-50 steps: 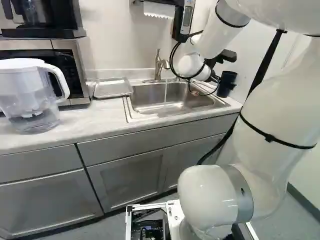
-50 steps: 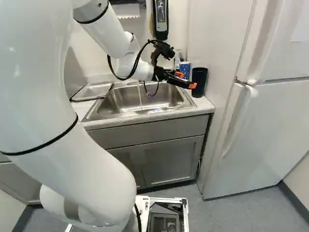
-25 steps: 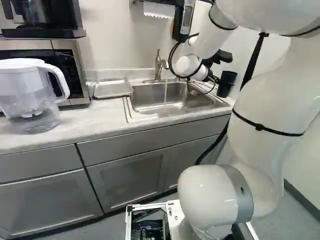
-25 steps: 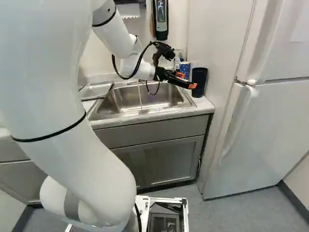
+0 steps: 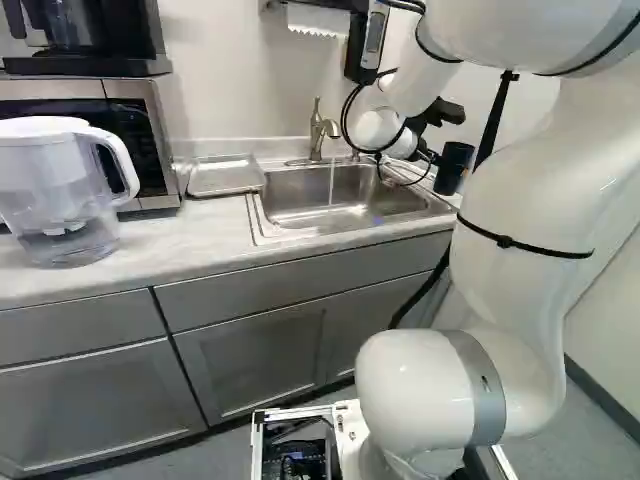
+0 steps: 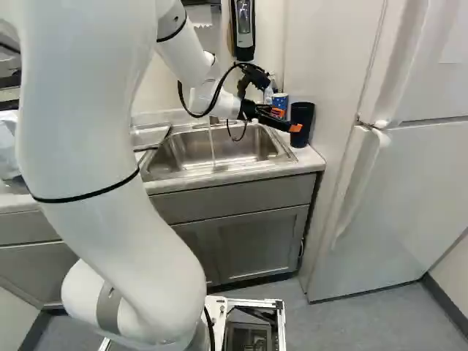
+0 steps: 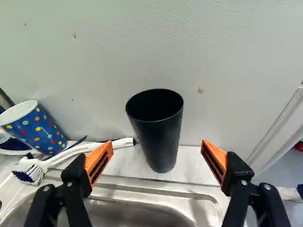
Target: Rinse the cup and place it in the tray
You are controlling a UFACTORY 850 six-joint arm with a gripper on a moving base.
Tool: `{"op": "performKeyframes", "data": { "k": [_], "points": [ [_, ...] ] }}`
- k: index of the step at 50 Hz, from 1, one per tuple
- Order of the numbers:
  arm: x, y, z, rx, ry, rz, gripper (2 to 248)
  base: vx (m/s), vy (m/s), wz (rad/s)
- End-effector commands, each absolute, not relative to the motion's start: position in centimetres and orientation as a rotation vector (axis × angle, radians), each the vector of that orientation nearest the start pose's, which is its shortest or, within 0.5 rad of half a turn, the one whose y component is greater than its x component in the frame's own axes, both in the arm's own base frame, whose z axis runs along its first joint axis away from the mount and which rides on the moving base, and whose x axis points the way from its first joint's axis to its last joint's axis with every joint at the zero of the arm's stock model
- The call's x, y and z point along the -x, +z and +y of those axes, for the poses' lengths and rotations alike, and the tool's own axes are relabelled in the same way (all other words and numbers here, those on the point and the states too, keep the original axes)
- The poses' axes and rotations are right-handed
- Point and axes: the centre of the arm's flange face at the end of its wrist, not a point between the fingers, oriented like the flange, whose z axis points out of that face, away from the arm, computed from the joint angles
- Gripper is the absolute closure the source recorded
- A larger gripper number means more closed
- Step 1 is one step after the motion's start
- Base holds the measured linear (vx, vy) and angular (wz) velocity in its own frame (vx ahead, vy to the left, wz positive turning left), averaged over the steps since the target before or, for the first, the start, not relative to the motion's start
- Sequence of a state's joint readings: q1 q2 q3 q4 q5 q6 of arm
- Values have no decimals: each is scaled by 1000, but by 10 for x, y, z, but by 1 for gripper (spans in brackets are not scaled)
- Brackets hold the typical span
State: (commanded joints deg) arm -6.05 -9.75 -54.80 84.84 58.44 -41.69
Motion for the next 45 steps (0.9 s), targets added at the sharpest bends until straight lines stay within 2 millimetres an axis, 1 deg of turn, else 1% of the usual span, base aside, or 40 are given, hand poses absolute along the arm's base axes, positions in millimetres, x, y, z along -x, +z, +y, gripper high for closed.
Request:
{"op": "performKeyframes", "data": {
  "k": [36,45],
  "points": [
    [-523,524,-169,-1628,1292,-1368,3,0,0,0],
    [-523,524,-169,-1628,1292,-1369,3,0,0,0]
  ]
}}
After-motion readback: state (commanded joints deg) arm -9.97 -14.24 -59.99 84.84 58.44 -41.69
